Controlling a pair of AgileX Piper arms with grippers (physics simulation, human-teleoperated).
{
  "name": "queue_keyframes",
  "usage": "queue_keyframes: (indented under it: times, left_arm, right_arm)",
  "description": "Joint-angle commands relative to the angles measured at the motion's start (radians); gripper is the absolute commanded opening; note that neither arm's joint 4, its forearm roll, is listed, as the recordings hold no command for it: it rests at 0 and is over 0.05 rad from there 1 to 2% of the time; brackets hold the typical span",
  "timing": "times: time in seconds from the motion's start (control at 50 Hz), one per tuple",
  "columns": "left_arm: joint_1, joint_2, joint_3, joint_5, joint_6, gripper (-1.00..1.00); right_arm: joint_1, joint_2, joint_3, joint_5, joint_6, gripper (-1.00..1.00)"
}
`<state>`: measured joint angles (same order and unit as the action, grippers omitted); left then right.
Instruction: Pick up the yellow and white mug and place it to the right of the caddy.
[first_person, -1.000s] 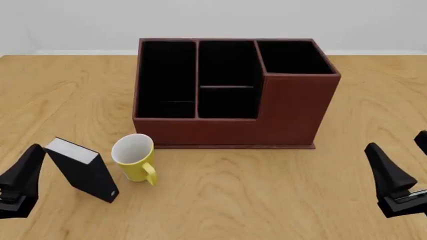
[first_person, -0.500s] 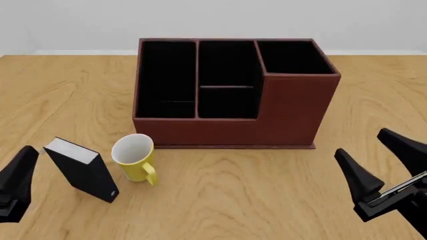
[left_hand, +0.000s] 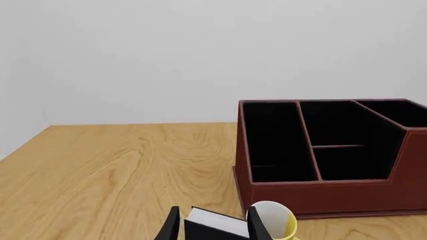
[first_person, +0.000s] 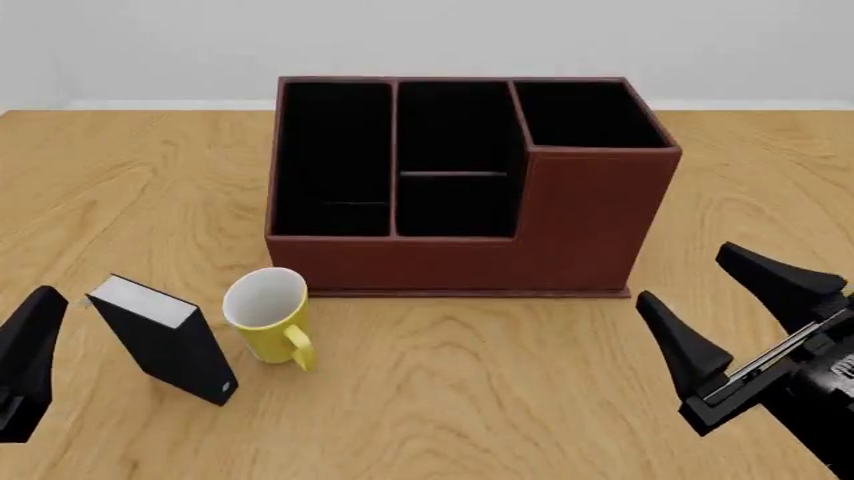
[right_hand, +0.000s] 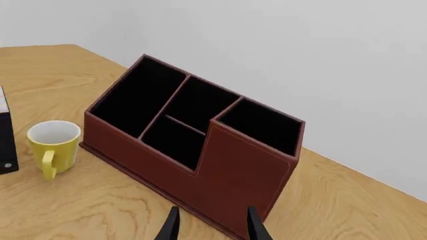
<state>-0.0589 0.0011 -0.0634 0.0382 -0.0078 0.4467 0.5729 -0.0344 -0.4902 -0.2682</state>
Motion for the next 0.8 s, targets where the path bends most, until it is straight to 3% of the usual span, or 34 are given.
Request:
queue_keyframes:
  times: [0.02,0.3,0.8]
  left_arm:
    - [0.003,-0.001,-0.006,0.006,-0.002,1.0]
    - [0.009,-0.001,-0.008,0.008,0.002,1.0]
    - [0.032,-0.001,-0.05,0.038,0.01,1.0]
  right_arm:
    - [0.045,0.088,-0.005,-0.076,-0.016,1.0]
    - [0.125,0.223,-0.014,-0.2,-0.063,1.0]
    - [0.201,0.272,-0.043,-0.227,-0.074,1.0]
